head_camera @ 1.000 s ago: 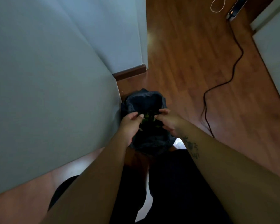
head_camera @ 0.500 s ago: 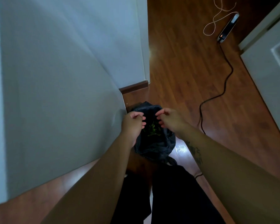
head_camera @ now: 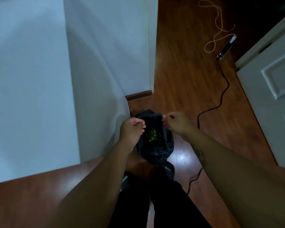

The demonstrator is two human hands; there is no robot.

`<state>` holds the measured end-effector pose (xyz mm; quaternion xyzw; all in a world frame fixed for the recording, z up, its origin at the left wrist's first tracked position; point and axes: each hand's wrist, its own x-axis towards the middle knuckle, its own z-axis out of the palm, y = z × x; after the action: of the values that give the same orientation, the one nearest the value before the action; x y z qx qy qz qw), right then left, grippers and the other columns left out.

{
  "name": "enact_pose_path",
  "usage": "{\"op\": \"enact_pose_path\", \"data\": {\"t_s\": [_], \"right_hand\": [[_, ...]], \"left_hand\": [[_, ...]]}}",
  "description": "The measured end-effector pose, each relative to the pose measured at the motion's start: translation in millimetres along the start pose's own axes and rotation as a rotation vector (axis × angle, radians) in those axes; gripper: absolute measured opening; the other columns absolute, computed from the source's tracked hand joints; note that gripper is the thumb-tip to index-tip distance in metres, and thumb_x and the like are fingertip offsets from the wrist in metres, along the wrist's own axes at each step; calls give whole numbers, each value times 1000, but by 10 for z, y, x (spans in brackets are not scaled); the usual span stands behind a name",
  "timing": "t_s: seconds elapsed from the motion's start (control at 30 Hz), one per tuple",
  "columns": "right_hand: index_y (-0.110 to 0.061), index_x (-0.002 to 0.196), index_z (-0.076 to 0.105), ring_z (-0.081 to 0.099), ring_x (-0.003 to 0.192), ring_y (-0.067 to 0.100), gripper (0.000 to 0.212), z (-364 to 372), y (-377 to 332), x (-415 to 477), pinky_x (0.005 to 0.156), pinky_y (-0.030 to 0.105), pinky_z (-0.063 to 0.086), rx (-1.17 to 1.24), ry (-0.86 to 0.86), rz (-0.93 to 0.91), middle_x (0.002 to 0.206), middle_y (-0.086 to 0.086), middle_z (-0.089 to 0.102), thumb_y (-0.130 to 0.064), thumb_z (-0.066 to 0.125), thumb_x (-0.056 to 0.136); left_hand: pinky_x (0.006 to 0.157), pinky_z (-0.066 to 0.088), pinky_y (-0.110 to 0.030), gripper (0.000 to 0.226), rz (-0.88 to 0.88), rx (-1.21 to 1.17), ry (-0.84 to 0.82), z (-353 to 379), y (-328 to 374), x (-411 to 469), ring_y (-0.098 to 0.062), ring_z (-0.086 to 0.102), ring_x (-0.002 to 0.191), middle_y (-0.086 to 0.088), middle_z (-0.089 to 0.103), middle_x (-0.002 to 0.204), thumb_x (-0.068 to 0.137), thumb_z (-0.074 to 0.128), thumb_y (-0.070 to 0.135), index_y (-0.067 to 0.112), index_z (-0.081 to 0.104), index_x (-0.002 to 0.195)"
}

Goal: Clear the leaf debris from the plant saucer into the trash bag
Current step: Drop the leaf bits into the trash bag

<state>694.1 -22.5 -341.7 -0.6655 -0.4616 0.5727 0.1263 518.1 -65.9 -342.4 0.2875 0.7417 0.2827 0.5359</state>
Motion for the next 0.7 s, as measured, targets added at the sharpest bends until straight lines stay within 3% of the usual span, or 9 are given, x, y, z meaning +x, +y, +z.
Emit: {"op": "enact_pose_path", "data": {"t_s": [0.07,0.13,0.27,0.37,0.57,0.7], "right_hand": [[-7,97,67,56,68,7,20,-152,-341,-166,54,11,43,-9,41,-63,77,-1,62,-10,47,98],[-3,98,68,58,66,6,20,-291,-713,-358,50,6,44,0,74,-132,81,5,66,-2,49,96],[-3,81,69,65,69,18,9,-460,-1325,-594,71,30,55,-21,79,-244,75,9,71,-5,63,87],[6,89,68,62,59,12,19,-506,-1808,-668,57,19,52,-27,101,-313,79,17,72,-10,59,92],[-15,99,68,66,82,17,21,-119,-2633,-847,77,34,55,-193,125,-522,90,0,70,-26,50,96],[-17,101,68,62,88,18,19,293,-3007,-1003,67,23,45,-261,73,-609,95,-1,66,-28,55,93]], "left_hand": [[66,50,-26,21,40,-16,0,-60,332,-187,-16,62,70,-5,69,81,96,55,8,17,66,80],[67,51,-24,17,99,-43,4,-136,713,-385,-16,62,70,-7,68,82,97,53,7,10,66,86],[67,54,-24,16,230,-58,37,-302,1364,-689,-16,66,69,-9,72,81,95,56,7,10,68,86],[71,56,-26,16,361,-41,83,-549,1850,-913,-17,67,72,-3,73,80,95,57,15,16,69,84],[83,54,-32,24,510,160,296,-1539,2159,-1219,-21,68,87,-2,72,91,98,52,28,13,69,93],[74,51,-25,20,559,257,444,-2242,1984,-1272,-12,63,78,5,68,81,96,56,31,17,67,86]]}}
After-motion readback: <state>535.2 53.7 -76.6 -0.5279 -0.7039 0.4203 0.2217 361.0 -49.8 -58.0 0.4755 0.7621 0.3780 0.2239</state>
